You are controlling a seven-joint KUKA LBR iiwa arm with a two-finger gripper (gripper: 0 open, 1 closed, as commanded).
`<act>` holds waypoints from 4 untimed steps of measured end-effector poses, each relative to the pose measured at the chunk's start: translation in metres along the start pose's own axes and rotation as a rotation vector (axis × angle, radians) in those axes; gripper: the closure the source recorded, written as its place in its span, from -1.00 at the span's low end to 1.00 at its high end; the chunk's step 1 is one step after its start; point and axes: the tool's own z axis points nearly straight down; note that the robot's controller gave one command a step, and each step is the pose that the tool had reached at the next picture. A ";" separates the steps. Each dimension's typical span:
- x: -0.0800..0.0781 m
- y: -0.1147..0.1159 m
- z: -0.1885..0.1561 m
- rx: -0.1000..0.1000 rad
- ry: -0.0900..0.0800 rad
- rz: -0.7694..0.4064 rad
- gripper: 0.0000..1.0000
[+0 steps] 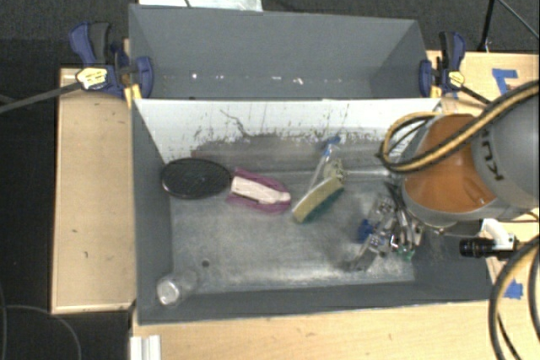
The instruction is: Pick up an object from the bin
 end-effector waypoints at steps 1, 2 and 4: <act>0.000 0.000 -0.001 0.000 -0.001 -0.004 1.00; -0.002 0.000 -0.037 0.000 0.001 -0.011 1.00; -0.005 0.001 -0.126 -0.001 -0.002 -0.024 1.00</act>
Offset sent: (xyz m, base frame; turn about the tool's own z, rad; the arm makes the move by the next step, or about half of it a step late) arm 0.0000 0.0000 0.0000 0.0000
